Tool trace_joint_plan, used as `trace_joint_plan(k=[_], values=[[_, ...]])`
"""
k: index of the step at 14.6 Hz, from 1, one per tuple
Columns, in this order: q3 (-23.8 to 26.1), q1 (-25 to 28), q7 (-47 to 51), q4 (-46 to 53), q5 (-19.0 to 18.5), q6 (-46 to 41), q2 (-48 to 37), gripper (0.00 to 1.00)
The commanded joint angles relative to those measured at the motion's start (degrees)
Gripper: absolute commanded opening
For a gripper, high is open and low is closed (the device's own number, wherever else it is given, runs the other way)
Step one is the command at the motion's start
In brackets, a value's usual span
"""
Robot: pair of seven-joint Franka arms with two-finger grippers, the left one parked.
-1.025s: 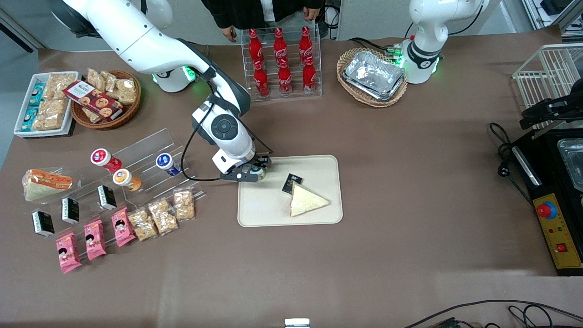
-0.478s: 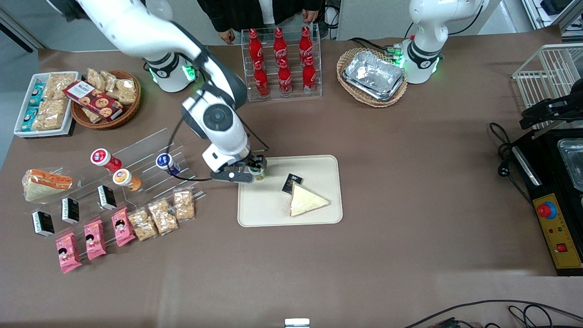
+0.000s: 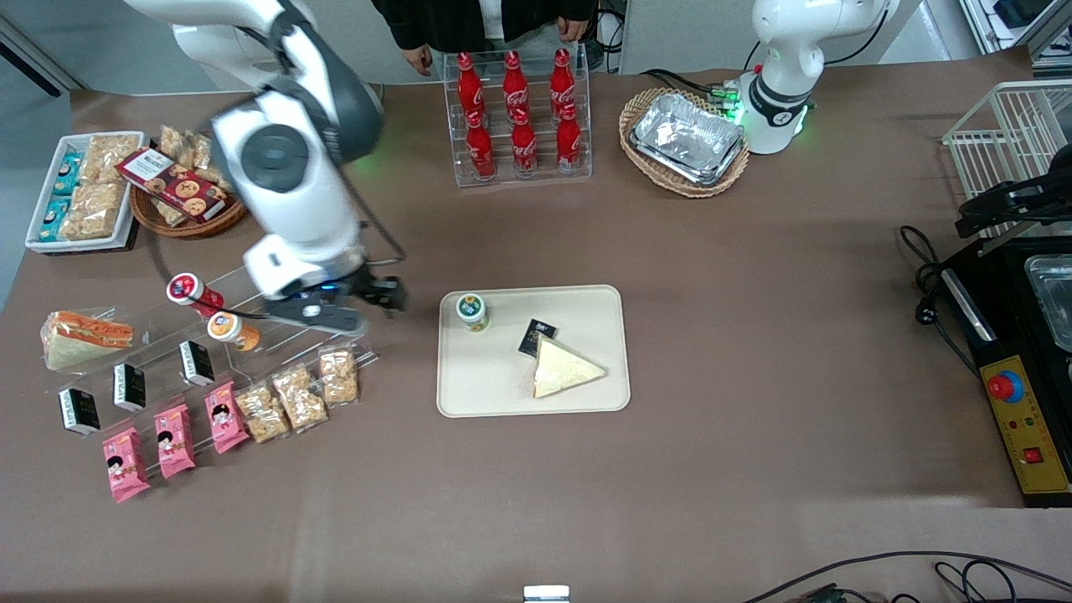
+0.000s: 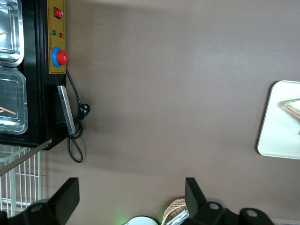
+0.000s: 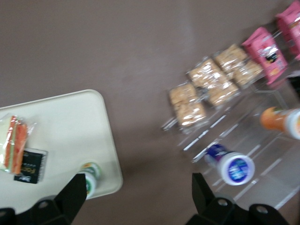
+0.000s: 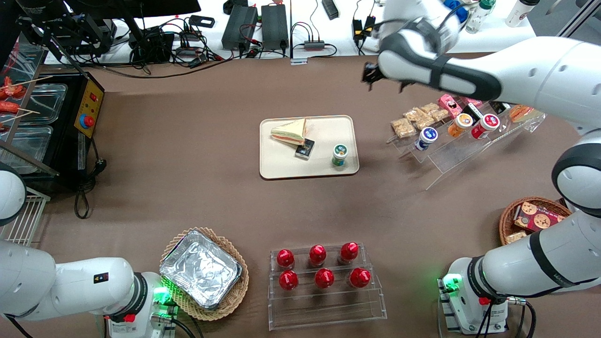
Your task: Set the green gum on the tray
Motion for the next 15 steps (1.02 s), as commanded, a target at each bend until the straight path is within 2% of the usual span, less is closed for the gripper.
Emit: trace_joint_plan(k=[1, 5, 9, 12, 15], values=[[-10.2, -1.0, -16.5, 0.6, 7.2, -5.6, -7.0, 1.00], [-22.9, -0.5, -34.3, 0.7, 7.7, -9.9, -11.6, 1.00], [-32.1, -0.8, -46.6, 0.6, 7.9, -12.5, -14.3, 1.00], [-35.5, -1.1, -51.1, 0.7, 8.3, -13.5, -15.1, 1.00], [-35.8, -1.1, -51.6, 0.7, 8.3, -13.6, -15.2, 1.00]])
